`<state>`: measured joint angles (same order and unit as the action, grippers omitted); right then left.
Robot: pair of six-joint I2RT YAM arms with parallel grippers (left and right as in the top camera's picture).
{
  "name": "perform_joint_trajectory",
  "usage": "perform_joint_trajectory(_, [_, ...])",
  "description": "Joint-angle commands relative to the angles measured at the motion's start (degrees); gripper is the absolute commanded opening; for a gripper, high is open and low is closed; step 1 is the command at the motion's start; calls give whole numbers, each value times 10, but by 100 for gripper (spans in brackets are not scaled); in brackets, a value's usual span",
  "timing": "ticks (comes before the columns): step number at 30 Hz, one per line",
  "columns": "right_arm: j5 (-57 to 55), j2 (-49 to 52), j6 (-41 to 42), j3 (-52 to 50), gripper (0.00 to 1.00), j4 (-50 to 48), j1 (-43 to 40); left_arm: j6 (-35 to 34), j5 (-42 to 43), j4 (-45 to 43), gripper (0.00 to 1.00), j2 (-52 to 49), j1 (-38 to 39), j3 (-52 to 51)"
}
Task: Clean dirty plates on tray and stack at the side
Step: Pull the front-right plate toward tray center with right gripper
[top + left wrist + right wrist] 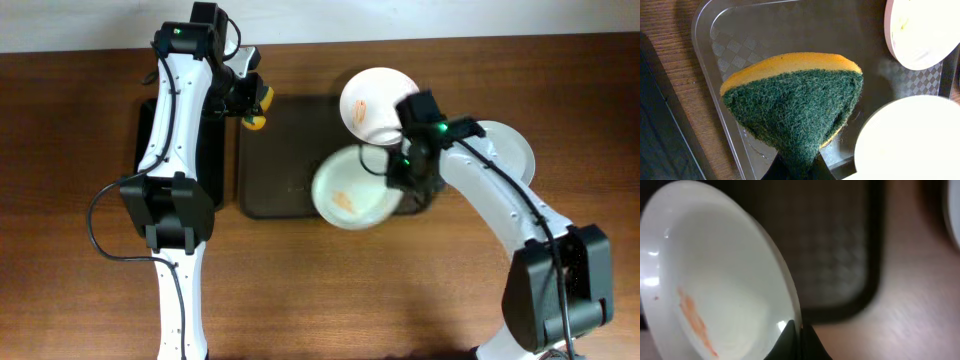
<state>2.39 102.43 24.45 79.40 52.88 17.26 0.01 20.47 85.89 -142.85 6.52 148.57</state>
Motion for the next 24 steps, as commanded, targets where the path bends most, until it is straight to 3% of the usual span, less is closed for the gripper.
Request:
perform_joint_trajectory(1, [-27,2,76,35,4,-47,49,11,-3,-2,1,2,-1,4])
perform_joint_trajectory(9, [-122,80,205,35,4,-94,113,11,-3,-4,1,2,-1,4])
perform_joint_trajectory(18, [-71,157,224,35,4,-139,115,11,-3,-3,1,2,-1,4])
perform_joint_trajectory(22, [-45,157,168,36,48,-157,115,11,-3,-4,1,2,-1,4])
perform_joint_trajectory(24, [-35,157,125,42,50,-170,107,11,-3,-6,1,2,-1,4])
